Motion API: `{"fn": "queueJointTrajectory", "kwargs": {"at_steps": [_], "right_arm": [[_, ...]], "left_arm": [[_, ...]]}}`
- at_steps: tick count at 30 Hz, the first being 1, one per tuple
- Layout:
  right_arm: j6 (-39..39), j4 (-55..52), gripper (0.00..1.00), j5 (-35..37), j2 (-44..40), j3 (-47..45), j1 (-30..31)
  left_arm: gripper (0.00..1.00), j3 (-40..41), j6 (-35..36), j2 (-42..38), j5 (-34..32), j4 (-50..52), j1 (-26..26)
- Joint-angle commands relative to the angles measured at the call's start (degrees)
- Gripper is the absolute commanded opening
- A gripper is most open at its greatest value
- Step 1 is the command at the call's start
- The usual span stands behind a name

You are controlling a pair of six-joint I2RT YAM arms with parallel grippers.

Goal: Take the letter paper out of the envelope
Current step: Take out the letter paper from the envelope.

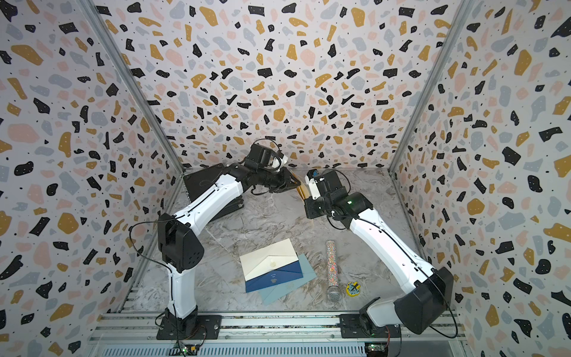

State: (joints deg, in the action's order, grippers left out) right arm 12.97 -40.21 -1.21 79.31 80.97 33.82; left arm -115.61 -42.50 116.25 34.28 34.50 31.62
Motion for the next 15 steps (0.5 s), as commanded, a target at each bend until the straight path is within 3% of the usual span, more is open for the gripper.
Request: {"fn": "queueJointTrajectory", "kwargs": {"at_steps": [1,15], "right_arm": [[-2.3,-0.4,0.00,5.9,-0.9,3.1,1.6],[-4.9,-0.2,0.00,10.9,0.0,3.6,5.4]], "left_arm": [[0.25,-2.7,2.5,1.0,-2.0,4.0,0.3],[0.21,-3.0,3.9,1.5,-3.3,7.4,0.5]]}}
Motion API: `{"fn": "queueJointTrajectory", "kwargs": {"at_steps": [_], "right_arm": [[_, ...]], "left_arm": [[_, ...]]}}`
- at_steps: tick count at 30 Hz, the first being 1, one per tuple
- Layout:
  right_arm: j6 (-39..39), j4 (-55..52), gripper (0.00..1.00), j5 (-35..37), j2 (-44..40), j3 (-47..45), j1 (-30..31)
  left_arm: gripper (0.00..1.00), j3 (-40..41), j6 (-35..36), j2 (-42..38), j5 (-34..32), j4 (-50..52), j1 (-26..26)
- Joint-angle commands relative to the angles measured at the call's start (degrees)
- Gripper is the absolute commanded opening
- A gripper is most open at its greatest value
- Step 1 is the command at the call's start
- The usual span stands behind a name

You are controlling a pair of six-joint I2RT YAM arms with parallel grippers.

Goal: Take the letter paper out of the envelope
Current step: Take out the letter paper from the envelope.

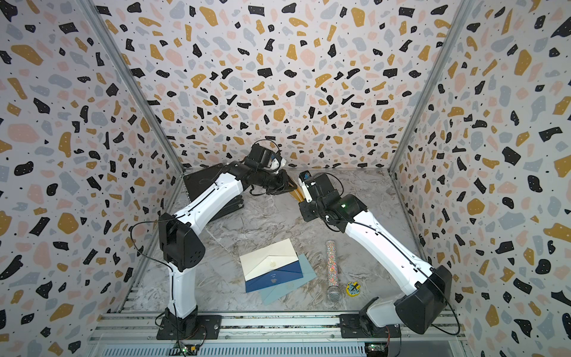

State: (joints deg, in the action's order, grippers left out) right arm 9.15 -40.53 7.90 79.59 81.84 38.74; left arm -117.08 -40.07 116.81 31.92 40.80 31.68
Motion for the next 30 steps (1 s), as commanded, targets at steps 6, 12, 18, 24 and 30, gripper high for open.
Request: {"fn": "queueJointTrajectory", "kwargs": {"at_steps": [6,12,18,24,30], "right_arm": [[-0.6,-0.1,0.00,0.9,0.5,2.7,0.6],[3.0,-2.4,0.00,1.9,3.1,3.2,-0.7],[8.9,-2.6,0.00,-1.5,5.2,4.2,-4.9],[12.6,-5.1,0.00,-2.4,7.3,5.8,-8.3],[22.9,-2.0,0.00,-5.4,5.5,-0.1,-17.3]], "left_arm": [[0.00,-2.5,1.3,0.6,-0.7,1.0,0.4],[0.00,-2.1,-1.7,-2.3,1.2,-2.1,0.4],[0.00,-1.0,-4.8,-3.6,4.2,-5.5,0.3],[0.00,-1.7,-7.4,-4.9,4.7,-8.4,-0.3],[0.00,1.6,-5.9,-5.7,4.2,-8.1,-0.8]]}}
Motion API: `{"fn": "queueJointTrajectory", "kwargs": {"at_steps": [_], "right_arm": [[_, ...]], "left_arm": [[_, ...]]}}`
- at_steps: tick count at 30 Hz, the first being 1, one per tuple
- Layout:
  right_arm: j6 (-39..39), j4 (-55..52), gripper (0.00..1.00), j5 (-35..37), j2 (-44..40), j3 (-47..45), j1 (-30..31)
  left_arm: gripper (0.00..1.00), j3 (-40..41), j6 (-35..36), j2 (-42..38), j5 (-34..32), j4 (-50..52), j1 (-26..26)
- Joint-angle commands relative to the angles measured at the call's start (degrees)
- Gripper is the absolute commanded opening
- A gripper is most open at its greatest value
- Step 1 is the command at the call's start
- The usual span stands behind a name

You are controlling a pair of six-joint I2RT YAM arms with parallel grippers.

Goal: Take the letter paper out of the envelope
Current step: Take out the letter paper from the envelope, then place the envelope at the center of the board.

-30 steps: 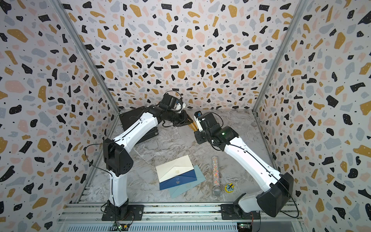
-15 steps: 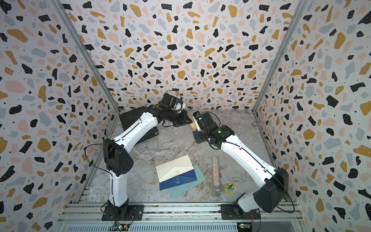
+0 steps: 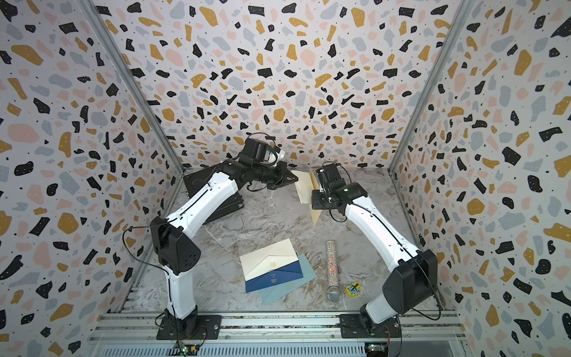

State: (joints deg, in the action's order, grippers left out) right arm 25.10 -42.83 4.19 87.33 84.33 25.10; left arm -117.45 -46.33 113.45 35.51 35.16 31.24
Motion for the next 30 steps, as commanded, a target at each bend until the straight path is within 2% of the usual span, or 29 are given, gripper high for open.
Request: {"fn": "queueJointTrajectory", "kwargs": {"at_steps": [1,5,7,12,18,23,27,30], "right_arm": [[8.5,2.1,0.00,-2.8,-2.5,-4.2,-5.3],[17.0,10.4,0.00,-9.9,-2.2,-10.8,-13.4],[19.9,11.6,0.00,-11.3,-1.6,-12.9,-16.7],[22.5,11.3,0.00,-8.9,-3.0,-19.4,-22.2],[27.4,11.0,0.00,-6.2,-6.0,-29.1,-24.8],[33.4,10.4,0.00,-0.6,-11.5,-37.2,-26.4],[35.5,8.8,0.08,2.2,-13.7,-40.0,-27.4],[37.7,5.6,0.20,3.3,-13.2,-40.4,-27.4]], "left_arm": [[0.00,4.0,0.4,-3.0,0.5,-3.4,-0.4],[0.00,15.0,1.1,-6.6,0.3,-8.0,-0.4],[0.00,19.0,1.9,-7.9,0.9,-8.5,-0.4],[0.00,27.2,2.2,-11.6,1.6,-11.0,-0.4],[0.00,28.0,3.5,-12.4,2.2,-10.1,-0.4],[0.00,26.3,3.6,-11.5,2.7,-9.7,-0.4],[0.00,25.7,3.5,-10.9,3.0,-9.5,-0.4],[0.00,25.8,3.5,-10.7,3.0,-9.6,-0.4]]}}
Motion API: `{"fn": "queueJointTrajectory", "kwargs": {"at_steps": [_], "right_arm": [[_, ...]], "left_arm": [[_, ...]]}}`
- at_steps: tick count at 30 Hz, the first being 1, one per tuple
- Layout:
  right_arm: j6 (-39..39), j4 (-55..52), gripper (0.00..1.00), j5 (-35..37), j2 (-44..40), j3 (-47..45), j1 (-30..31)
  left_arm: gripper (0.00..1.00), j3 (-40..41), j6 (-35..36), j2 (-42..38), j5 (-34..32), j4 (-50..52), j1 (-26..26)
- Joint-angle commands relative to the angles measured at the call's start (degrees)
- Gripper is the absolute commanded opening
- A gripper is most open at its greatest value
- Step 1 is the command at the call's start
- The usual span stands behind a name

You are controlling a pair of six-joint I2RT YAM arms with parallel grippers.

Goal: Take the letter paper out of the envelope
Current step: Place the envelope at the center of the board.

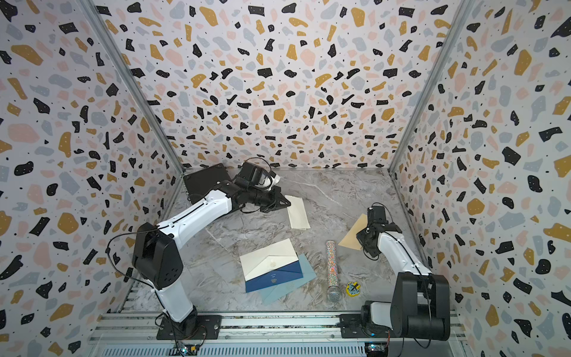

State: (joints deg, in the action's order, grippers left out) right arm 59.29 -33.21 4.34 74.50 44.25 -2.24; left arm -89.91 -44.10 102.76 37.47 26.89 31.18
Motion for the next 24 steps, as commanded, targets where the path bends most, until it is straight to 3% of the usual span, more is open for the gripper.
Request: {"fn": "queueJointTrajectory", "kwargs": {"at_steps": [1,6,10,15,19,21,24], "right_arm": [[4.4,-5.0,0.24,3.1,0.1,-0.4,-0.1],[8.0,-9.9,0.47,3.4,2.1,0.4,-0.1],[9.3,-14.0,0.57,4.5,2.1,2.8,-0.1],[6.8,-18.3,0.60,6.1,-0.7,10.2,0.7],[-0.4,-18.8,0.62,7.8,-2.7,20.4,5.0],[-3.0,-15.1,0.62,2.3,-2.7,22.5,6.4],[-3.1,-2.7,0.63,-13.6,-3.0,19.6,7.7]], "left_arm": [[0.00,-1.8,1.3,0.0,1.1,-1.3,-0.4],[0.00,-2.3,1.4,0.6,1.2,-1.3,-0.4],[0.00,-2.9,1.6,1.0,1.4,-0.9,-0.4],[0.00,-4.2,2.1,2.1,2.3,0.6,-1.1],[0.00,-5.4,1.1,2.6,4.2,0.5,-2.5],[0.00,-6.2,0.2,2.9,5.0,0.0,-3.2],[0.00,-7.1,-3.3,3.4,6.5,-2.7,-4.0]]}}
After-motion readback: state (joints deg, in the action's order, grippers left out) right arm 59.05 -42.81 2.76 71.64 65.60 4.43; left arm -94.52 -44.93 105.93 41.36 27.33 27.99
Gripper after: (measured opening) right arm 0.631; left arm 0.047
